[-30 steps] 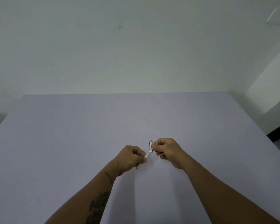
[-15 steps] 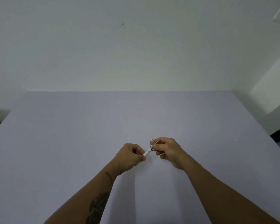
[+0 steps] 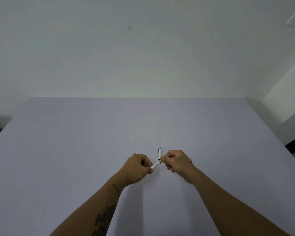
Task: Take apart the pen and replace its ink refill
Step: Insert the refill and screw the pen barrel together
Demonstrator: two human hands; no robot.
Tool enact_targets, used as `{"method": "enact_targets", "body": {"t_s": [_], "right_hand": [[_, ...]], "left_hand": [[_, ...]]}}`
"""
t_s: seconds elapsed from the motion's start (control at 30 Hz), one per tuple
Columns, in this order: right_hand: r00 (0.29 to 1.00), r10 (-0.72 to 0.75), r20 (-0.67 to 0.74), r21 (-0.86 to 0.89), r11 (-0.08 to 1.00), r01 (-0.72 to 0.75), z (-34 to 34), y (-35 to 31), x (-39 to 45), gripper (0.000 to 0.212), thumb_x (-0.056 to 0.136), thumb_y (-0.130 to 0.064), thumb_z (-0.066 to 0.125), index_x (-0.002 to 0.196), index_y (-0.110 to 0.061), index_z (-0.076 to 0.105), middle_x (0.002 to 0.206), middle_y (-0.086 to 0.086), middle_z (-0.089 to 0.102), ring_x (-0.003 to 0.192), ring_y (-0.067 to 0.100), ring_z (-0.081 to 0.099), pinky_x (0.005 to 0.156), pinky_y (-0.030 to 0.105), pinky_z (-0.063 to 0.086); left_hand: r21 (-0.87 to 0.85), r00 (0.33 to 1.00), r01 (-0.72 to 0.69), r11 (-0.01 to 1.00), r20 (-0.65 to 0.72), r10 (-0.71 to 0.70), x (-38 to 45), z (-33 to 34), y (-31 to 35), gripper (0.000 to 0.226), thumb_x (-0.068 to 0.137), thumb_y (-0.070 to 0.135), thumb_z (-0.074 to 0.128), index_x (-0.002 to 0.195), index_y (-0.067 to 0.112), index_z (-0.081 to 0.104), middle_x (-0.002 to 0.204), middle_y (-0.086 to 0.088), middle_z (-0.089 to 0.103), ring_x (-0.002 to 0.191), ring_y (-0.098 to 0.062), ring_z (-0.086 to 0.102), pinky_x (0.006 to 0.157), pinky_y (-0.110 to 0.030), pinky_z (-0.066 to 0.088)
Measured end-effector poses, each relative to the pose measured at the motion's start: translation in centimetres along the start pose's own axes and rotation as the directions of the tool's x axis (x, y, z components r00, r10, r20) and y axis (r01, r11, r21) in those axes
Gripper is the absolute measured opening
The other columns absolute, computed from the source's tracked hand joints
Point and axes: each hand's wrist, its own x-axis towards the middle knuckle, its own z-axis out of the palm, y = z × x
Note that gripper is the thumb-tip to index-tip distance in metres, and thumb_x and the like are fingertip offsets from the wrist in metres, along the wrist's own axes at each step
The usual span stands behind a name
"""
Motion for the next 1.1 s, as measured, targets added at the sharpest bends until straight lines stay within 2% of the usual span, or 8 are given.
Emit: {"method": "enact_targets", "body": {"t_s": [0.1, 0.2, 0.33, 0.47, 0.7, 0.87, 0.97, 1.1], "right_hand": [[0.999, -0.001, 0.032, 0.017, 1.0, 0.001, -0.1, -0.1, -0.1, 0.024, 0.088, -0.023, 0.069, 0.088, 0.0, 0.072, 0.065, 0.001, 0.063, 0.06, 0.01, 0.057, 0.058, 0.025, 0.044], [0.997, -0.028, 0.075, 0.052, 0.998, 0.024, -0.5, -0.5, -0.1, 0.008, 0.085, -0.016, 0.071, 0.091, -0.011, 0.076, 0.075, -0.001, 0.068, 0.065, 0.012, 0.059, 0.059, 0.025, 0.046], [0.993, -0.074, 0.092, 0.015, 0.997, 0.073, -0.8, -1.0, 0.1, 0.007, 0.085, -0.011, 0.071, 0.083, -0.014, 0.077, 0.078, -0.01, 0.066, 0.066, 0.012, 0.058, 0.061, 0.022, 0.047], [0.993, -0.102, 0.056, -0.058, 0.993, 0.105, -0.4, -1.0, 0.3, 0.008, 0.086, -0.014, 0.069, 0.08, -0.013, 0.074, 0.072, -0.011, 0.063, 0.064, 0.012, 0.057, 0.06, 0.022, 0.045], [0.993, -0.111, 0.031, -0.073, 0.991, 0.113, -0.1, -0.5, 0.4, 0.027, 0.088, -0.032, 0.068, 0.08, -0.006, 0.071, 0.065, 0.003, 0.056, 0.062, 0.016, 0.048, 0.061, 0.03, 0.041], [0.99, -0.126, 0.071, -0.027, 0.991, 0.128, -0.4, -0.6, 0.6, 0.004, 0.084, -0.02, 0.073, 0.086, -0.018, 0.075, 0.074, -0.004, 0.065, 0.067, 0.011, 0.059, 0.064, 0.025, 0.048], [0.988, -0.139, 0.065, -0.062, 0.988, 0.143, -0.4, -0.7, 0.8, 0.007, 0.084, -0.013, 0.071, 0.08, -0.018, 0.075, 0.067, -0.002, 0.061, 0.063, 0.011, 0.054, 0.061, 0.024, 0.046], [0.991, -0.132, 0.037, -0.109, 0.985, 0.135, -0.2, -0.7, 0.9, 0.011, 0.085, -0.017, 0.07, 0.075, -0.012, 0.073, 0.059, -0.003, 0.053, 0.055, 0.012, 0.045, 0.053, 0.022, 0.038]], "left_hand": [[0.007, 1.0, 0.0, 1.0, -0.009, 0.0, -0.3, -0.1, 0.1, 0.002, 0.078, 0.012, 0.073, 0.079, 0.012, 0.072, 0.065, 0.003, 0.06, 0.057, -0.011, 0.05, 0.055, -0.023, 0.044], [0.0, 1.0, -0.001, 1.0, -0.011, 0.001, -0.5, -0.4, 0.3, 0.004, 0.078, 0.011, 0.073, 0.076, 0.014, 0.071, 0.063, 0.003, 0.059, 0.057, -0.012, 0.05, 0.055, -0.023, 0.043], [-0.007, 1.0, -0.003, 1.0, -0.011, 0.003, -0.5, -0.6, 0.6, 0.006, 0.079, 0.01, 0.073, 0.076, 0.015, 0.071, 0.064, 0.002, 0.059, 0.057, -0.012, 0.05, 0.055, -0.023, 0.042], [0.0, 0.999, -0.015, 1.0, -0.04, 0.015, -0.4, -0.5, 0.6, 0.003, 0.08, 0.01, 0.073, 0.079, 0.013, 0.071, 0.065, 0.001, 0.06, 0.057, -0.012, 0.05, 0.055, -0.023, 0.043], [0.027, 0.996, -0.033, 0.999, -0.084, 0.035, -0.4, -0.6, 0.7, 0.018, 0.081, 0.009, 0.072, 0.07, 0.022, 0.066, 0.063, 0.005, 0.06, 0.055, -0.009, 0.05, 0.051, -0.017, 0.042], [0.031, 0.997, -0.025, 0.999, -0.073, 0.027, -0.4, -0.9, 0.7, 0.015, 0.079, 0.009, 0.073, 0.072, 0.019, 0.067, 0.063, 0.004, 0.06, 0.055, -0.009, 0.051, 0.051, -0.017, 0.04], [0.029, 0.997, -0.024, 0.999, -0.068, 0.026, -0.3, -0.9, 0.7, 0.015, 0.079, 0.008, 0.073, 0.071, 0.019, 0.067, 0.062, 0.005, 0.06, 0.054, -0.009, 0.05, 0.049, -0.017, 0.04], [0.035, 0.997, -0.025, 0.999, -0.067, 0.028, -0.3, -1.0, 0.8, 0.015, 0.079, 0.008, 0.073, 0.071, 0.02, 0.067, 0.062, 0.005, 0.059, 0.055, -0.009, 0.05, 0.05, -0.017, 0.04]]}}
